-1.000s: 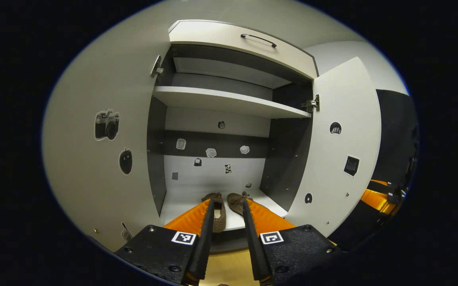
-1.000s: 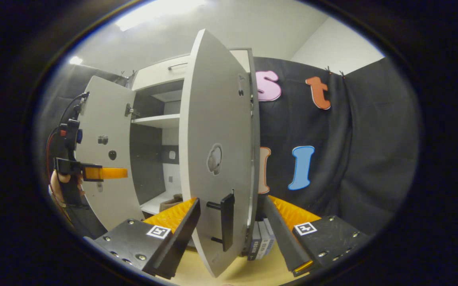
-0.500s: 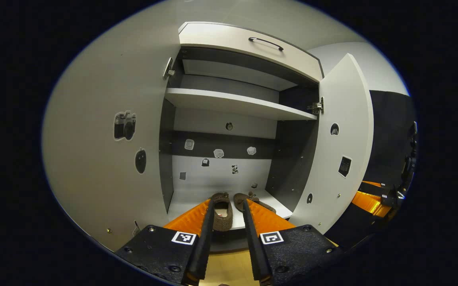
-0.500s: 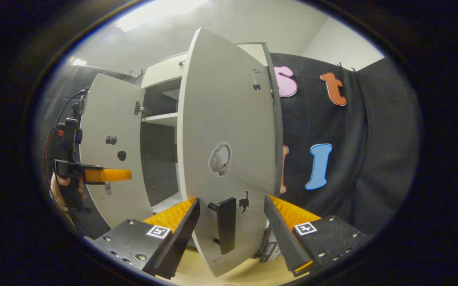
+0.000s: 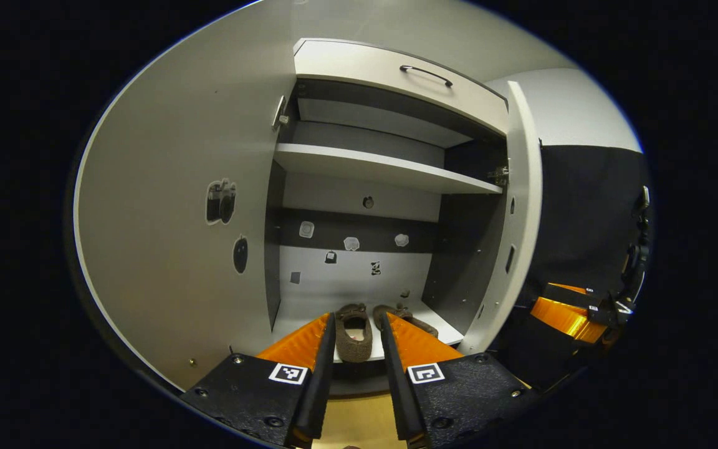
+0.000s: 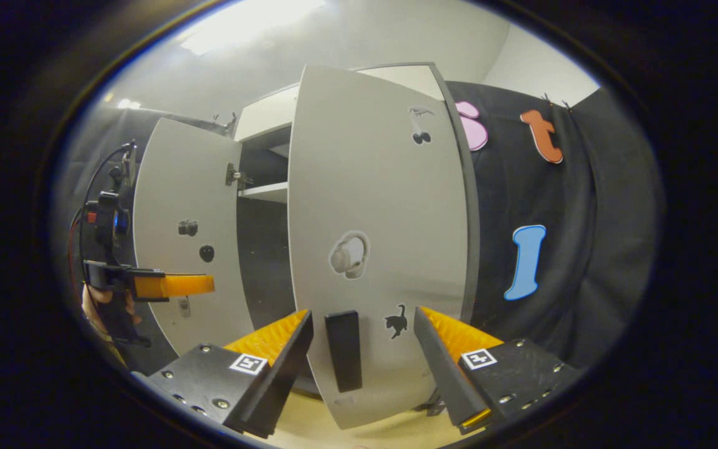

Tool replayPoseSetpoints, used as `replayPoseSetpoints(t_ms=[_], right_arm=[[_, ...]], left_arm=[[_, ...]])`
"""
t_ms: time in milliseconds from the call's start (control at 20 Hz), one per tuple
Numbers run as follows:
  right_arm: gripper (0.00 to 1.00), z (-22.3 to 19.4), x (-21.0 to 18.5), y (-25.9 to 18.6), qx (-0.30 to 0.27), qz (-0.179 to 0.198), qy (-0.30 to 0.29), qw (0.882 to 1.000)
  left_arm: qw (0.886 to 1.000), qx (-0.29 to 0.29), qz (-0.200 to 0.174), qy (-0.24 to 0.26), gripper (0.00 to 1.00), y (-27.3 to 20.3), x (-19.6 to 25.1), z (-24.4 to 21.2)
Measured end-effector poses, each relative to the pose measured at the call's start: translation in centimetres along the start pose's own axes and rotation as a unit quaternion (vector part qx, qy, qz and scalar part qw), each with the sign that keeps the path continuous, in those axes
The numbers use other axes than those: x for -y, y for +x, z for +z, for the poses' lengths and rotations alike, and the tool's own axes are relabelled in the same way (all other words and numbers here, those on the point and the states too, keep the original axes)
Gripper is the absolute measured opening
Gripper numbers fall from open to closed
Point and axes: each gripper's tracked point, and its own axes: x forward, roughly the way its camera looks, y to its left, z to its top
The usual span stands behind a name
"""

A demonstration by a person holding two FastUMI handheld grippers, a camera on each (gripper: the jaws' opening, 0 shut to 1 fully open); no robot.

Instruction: Grab one shoe with the right hand and put it into the shoe cabinet, grab the other shoe with the left hand and put it into the shoe cabinet; then close the right door with the right hand and the left door with the left hand.

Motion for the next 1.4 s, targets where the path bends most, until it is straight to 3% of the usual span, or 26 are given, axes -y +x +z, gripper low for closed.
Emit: replayPoseSetpoints(t_ms=[350, 600, 750, 850, 1000, 1200, 1400], right_arm=[[0.98, -0.5, -0.4, 1.3, -0.004, 0.001, -0.006, 1.000], [0.98, -0.9, -0.1, 1.5, -0.006, -0.006, -0.013, 1.000], [0.98, -0.9, 0.1, 2.0, -0.005, -0.006, -0.009, 1.000], [0.98, -0.9, 0.3, 2.2, -0.005, -0.005, -0.006, 1.000], [0.98, -1.2, 0.3, 2.5, -0.004, -0.005, -0.007, 1.000], [0.98, -1.6, 0.2, 3.1, -0.009, -0.003, -0.002, 1.000], [0.98, -2.0, 0.0, 3.4, -0.013, -0.004, -0.003, 1.000]], left_arm=[[1.000, 0.013, 0.000, -0.007, 0.46, -1.4, -0.1, 1.0], [1.000, 0.019, -0.016, -0.005, 0.42, -3.9, 0.9, 2.2], [0.999, 0.027, -0.020, 0.002, 0.46, -5.9, 1.0, 3.3], [0.999, 0.034, -0.018, 0.005, 0.44, -7.5, 0.7, 4.0], [0.999, 0.046, 0.001, 0.003, 0.46, -9.9, -0.9, 4.9], [0.997, 0.057, 0.053, 0.006, 0.41, -13.3, -4.6, 5.9], [0.993, 0.068, 0.098, 0.003, 0.44, -15.6, -8.1, 6.6]])
